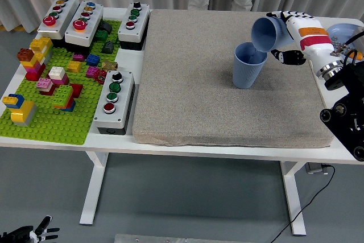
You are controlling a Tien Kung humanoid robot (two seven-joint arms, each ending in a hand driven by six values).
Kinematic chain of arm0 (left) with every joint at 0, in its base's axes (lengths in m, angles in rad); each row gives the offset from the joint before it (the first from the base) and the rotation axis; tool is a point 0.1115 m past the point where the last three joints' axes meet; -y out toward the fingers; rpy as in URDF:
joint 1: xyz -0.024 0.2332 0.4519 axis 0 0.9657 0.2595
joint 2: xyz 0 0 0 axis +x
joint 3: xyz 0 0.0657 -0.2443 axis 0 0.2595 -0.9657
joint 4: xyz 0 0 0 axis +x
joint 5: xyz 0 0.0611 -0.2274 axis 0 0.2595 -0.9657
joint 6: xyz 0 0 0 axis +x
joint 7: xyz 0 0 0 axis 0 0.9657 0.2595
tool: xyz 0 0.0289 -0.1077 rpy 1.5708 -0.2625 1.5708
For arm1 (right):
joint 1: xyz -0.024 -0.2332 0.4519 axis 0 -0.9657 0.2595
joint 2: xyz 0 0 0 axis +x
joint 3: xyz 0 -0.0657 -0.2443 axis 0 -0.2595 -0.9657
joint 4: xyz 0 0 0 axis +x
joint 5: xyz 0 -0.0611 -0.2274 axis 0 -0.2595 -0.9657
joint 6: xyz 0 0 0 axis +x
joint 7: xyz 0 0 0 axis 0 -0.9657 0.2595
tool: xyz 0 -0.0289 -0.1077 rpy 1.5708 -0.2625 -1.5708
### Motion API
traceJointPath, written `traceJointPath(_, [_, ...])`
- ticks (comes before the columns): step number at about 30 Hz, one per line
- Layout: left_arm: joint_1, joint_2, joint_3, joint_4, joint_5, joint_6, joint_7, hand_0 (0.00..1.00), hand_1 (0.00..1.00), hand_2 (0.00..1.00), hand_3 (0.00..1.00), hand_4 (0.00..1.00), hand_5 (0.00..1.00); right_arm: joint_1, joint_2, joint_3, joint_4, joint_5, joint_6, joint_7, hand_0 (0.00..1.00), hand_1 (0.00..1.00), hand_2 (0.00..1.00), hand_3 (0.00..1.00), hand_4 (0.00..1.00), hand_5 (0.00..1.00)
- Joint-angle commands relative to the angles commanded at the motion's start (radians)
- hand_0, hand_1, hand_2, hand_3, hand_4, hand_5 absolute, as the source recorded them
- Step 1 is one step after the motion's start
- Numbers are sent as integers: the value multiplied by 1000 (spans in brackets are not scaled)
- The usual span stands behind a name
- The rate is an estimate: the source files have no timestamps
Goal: Pick cup pour cup place
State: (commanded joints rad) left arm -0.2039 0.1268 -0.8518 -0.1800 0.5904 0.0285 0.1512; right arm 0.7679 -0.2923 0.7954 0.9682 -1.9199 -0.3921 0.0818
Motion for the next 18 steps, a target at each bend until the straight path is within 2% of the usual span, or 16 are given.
traceJointPath(18, [3, 1, 7, 0, -4, 0, 0, 722, 707, 741, 638, 516, 971, 17, -4, -31, -2, -18, -9, -11, 842, 699, 597, 669, 755, 122])
